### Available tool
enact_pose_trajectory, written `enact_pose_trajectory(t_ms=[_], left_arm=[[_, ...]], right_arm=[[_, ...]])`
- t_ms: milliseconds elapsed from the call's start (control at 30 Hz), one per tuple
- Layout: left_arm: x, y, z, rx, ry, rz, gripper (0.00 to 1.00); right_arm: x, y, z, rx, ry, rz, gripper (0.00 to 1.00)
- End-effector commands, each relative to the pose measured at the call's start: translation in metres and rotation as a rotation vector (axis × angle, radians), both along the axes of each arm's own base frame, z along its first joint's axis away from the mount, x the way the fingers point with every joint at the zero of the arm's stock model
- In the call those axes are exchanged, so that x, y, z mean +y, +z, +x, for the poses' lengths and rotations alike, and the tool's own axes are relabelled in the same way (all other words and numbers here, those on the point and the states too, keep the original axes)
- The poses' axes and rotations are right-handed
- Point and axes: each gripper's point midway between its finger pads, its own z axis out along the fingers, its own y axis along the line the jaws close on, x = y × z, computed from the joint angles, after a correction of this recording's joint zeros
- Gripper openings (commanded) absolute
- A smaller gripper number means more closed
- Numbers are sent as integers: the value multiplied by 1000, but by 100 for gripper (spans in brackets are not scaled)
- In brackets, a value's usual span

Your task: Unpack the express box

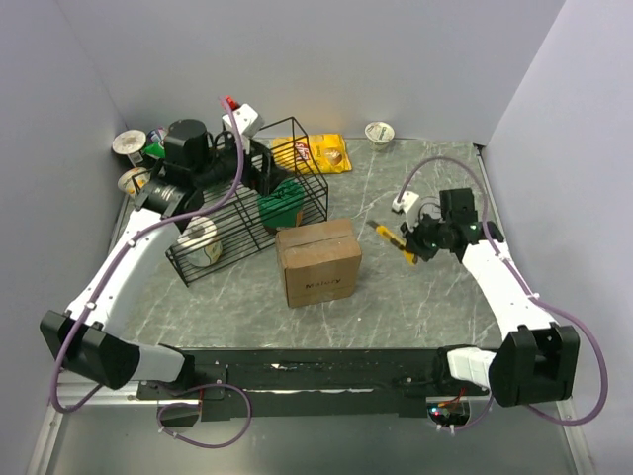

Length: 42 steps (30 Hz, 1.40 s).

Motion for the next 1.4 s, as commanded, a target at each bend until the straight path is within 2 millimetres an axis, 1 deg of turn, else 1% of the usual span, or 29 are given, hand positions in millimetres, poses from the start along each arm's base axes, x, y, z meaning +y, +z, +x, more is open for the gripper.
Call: enact_pose_trajectory(t_ms=[0, 33, 67, 100, 133, 167, 200, 233, 267, 300, 333, 367, 500, 533, 567, 600, 667, 700, 800, 867, 900, 967, 1000, 1033, 1100, 1200, 1300, 1367], left_arm=[[-38, 37, -31, -37, -251, -31, 95], [-45, 39, -36, -19, -280, -40, 95], [-51, 44, -36, -18, -300, -53, 97], [-57, 47, -39, -12, -331, -67, 98], [-65, 47, -44, 3, -358, -77, 98], [-72, 50, -44, 5, -381, -77, 98], [-77, 48, -46, 14, -398, -71, 98], [-85, 47, -50, 4, -425, -55, 98], [-89, 44, -50, 26, -437, -38, 97], [-92, 43, -51, 28, -446, -27, 97], [-97, 44, -54, 19, -469, -14, 96], [-99, 39, -54, 46, -477, 2, 95], [-105, 24, -54, 63, -507, 80, 90], [-104, 27, -56, 58, -521, 87, 87], [-104, 23, -55, 67, -526, 103, 86], [-101, 19, -58, 84, -526, 121, 85], [-97, 19, -61, 71, -527, 143, 83], [-96, 17, -63, 58, -535, 160, 81], [-94, 15, -65, 32, -554, 187, 77], [-94, 10, -66, 46, -561, 203, 74], [-95, 8, -66, 42, -566, 215, 73], [-96, 4, -67, 52, -566, 227, 71], [-96, 3, -67, 53, -563, 231, 70], [-96, -1, -66, 60, -559, 235, 68], [-97, -1, -64, 48, -548, 240, 65], [-99, -4, -65, 47, -547, 243, 58], [-99, -8, -64, 57, -545, 251, 43], [-98, -12, -64, 68, -546, 265, 41]], right_arm=[[19, 80, 18, -179, 35, 97, 0], [23, 93, 22, -226, 59, 91, 0], [27, 104, 25, -264, 81, 85, 0], [31, 122, 31, -320, 99, 78, 0], [43, 131, 33, -361, 152, 72, 0], [48, 139, 34, -383, 175, 71, 0], [55, 154, 37, -418, 205, 71, 0], [67, 158, 34, -432, 263, 65, 0], [73, 163, 33, -442, 285, 62, 0], [80, 173, 33, -462, 308, 65, 0], [85, 176, 31, -474, 339, 55, 0], [97, 176, 23, -463, 387, 52, 0], [118, 190, 17, -509, 457, 32, 0], [121, 194, 16, -521, 471, 26, 0], [126, 193, 13, -520, 489, 18, 0], [129, 198, 14, -531, 494, 15, 0], [133, 198, 16, -536, 497, -5, 0], [138, 202, 14, -551, 516, -9, 0], [145, 208, 16, -575, 535, -22, 0], [148, 209, 19, -581, 542, -27, 0], [151, 215, 19, -595, 548, -27, 0], [154, 217, 18, -600, 560, -29, 0], [155, 222, 18, -615, 567, -32, 0], [158, 222, 16, -618, 577, -32, 0], [161, 224, 13, -632, 596, -41, 0], [165, 222, 8, -638, 618, -49, 0], [168, 223, 5, -637, 624, -44, 0], [168, 225, 6, -644, 619, -44, 0]])
